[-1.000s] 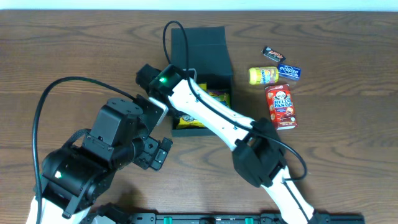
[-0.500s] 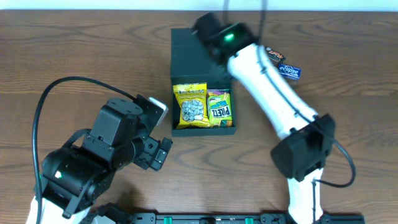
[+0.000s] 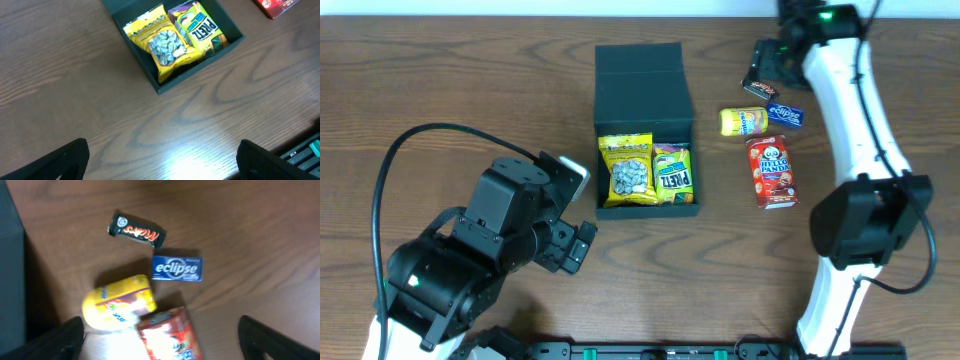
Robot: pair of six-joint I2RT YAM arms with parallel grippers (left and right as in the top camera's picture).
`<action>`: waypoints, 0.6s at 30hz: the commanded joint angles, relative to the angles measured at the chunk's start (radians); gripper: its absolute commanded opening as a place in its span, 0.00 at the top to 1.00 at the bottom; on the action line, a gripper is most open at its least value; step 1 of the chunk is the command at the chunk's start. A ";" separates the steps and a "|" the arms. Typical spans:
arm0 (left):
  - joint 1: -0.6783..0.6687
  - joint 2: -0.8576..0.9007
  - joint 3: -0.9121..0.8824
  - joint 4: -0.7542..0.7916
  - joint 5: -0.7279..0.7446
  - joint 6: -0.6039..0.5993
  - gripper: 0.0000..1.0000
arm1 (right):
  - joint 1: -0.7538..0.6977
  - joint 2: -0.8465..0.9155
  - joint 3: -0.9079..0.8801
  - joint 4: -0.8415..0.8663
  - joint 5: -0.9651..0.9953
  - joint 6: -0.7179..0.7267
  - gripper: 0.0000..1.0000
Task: Pack container
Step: 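Move the right gripper to the red Hello Panda box and grasp it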
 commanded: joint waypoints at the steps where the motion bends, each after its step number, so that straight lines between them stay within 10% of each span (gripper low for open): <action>1: 0.003 0.000 0.013 -0.003 0.003 -0.007 0.05 | -0.049 -0.003 -0.003 -0.004 -0.140 -0.210 0.01; 18: 0.003 0.000 0.013 -0.003 0.003 -0.007 0.05 | -0.064 -0.004 -0.297 -0.034 -0.209 -0.247 0.01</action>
